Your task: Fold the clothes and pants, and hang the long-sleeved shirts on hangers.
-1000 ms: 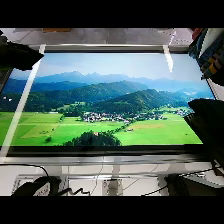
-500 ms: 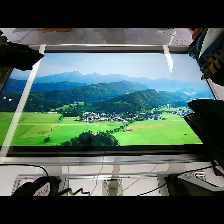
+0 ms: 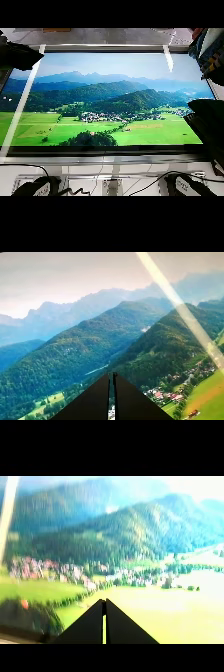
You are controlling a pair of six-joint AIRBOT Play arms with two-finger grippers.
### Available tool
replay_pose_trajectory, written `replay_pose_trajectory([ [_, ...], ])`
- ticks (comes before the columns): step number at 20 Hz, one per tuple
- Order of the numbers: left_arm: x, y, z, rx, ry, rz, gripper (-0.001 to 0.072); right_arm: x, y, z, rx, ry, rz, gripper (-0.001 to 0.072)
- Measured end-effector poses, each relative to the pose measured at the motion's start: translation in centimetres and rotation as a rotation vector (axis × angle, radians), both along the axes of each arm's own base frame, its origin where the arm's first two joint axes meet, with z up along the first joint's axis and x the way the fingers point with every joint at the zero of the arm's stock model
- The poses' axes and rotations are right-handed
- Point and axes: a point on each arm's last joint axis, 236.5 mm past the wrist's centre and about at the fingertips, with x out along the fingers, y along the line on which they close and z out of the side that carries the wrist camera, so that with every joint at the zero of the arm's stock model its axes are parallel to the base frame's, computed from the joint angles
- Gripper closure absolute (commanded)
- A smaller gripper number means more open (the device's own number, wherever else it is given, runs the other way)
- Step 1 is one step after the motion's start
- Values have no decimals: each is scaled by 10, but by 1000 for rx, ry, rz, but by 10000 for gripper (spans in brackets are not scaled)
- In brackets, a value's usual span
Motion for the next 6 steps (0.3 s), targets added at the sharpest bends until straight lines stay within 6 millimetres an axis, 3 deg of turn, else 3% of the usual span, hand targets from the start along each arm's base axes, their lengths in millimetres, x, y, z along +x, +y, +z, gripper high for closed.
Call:
replay_pose_trajectory([
  [2, 0, 0, 0, 0, 0, 0, 646, -8, 14, -14, -86, 55, 58, 676],
  [6, 0, 0, 0, 0, 0, 0, 646, -14, 2, -29, -199, 132, -24, 676],
])
